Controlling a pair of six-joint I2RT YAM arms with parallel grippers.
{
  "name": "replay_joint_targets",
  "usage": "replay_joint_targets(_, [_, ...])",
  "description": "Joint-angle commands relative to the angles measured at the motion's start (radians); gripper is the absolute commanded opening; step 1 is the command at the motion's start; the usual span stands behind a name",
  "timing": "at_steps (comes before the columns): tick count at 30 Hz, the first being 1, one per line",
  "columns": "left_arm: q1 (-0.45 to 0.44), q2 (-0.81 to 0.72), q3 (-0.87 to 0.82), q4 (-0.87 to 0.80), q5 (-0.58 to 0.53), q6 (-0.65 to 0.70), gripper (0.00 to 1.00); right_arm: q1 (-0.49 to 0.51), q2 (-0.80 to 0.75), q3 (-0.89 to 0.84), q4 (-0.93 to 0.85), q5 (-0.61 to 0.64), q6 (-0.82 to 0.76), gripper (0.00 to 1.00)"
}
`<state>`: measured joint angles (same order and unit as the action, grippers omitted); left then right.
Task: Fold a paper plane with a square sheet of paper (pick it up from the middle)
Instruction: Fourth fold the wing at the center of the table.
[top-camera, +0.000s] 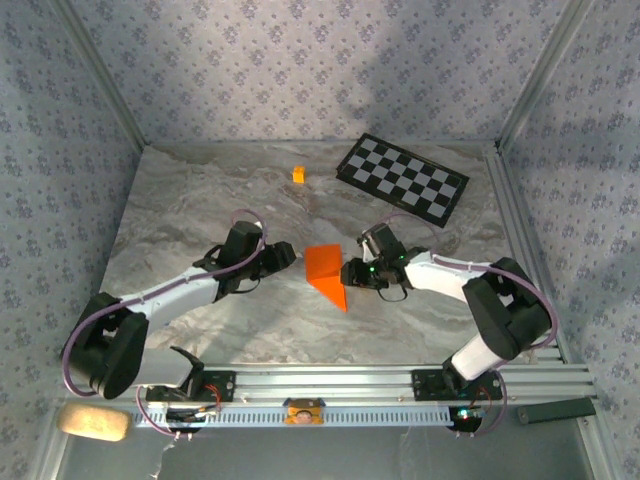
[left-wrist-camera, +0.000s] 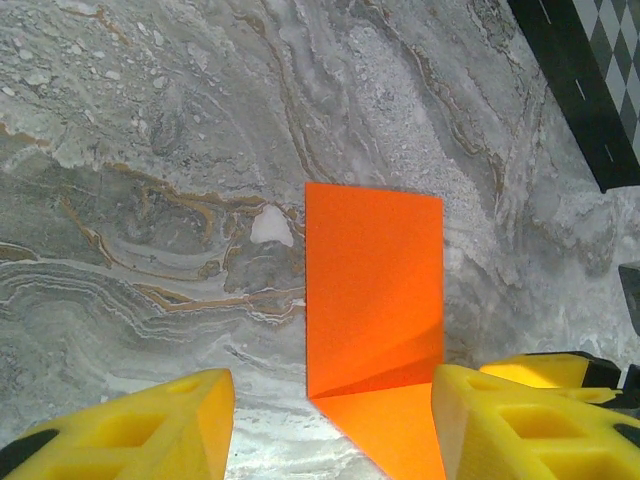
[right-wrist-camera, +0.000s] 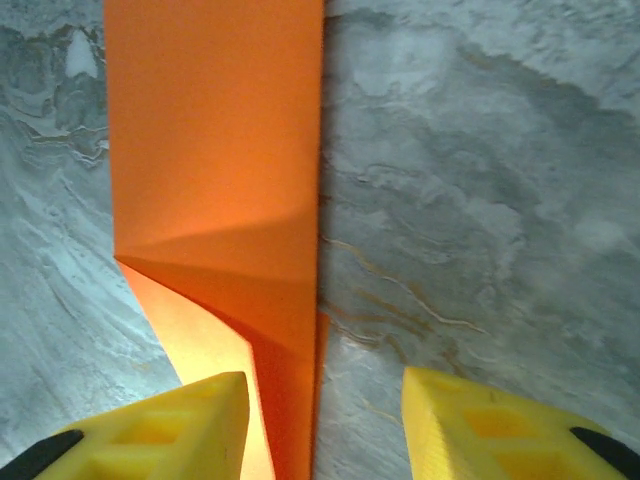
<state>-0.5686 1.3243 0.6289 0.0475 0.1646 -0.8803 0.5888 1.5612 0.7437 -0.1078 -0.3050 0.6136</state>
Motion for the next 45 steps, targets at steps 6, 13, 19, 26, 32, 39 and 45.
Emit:
replay_joint_targets(6, [0.007,0.031,0.018,-0.010,0.031,-0.017,0.54,-0.009,0.007,0.011,0.049,-0.060,0.007,0.44])
replay_joint_targets(13, [0.010,0.075,0.037,-0.004,0.067,-0.026,0.54,-0.016,0.064,0.043,0.063,-0.109,0.008,0.31])
replay_joint_targets(19, [0.014,0.114,0.054,0.002,0.100,-0.029,0.53,-0.016,0.073,0.052,0.077,-0.141,0.008,0.22])
replay_joint_targets(26, [0.026,0.150,0.075,-0.001,0.137,-0.037,0.53,-0.020,0.062,0.051,0.063,-0.164,-0.010,0.07])
replay_joint_targets(32, [0.042,0.195,0.081,0.059,0.215,-0.069,0.55,-0.027,0.035,0.043,0.069,-0.188,-0.018,0.04])
replay_joint_targets(39, [0.044,0.240,0.110,0.076,0.263,-0.077,0.58,-0.044,-0.002,0.017,0.122,-0.255,-0.015,0.02])
replay_joint_targets(45, [0.045,0.294,0.135,0.101,0.298,-0.099,0.58,-0.050,-0.009,0.004,0.145,-0.279,-0.014,0.02])
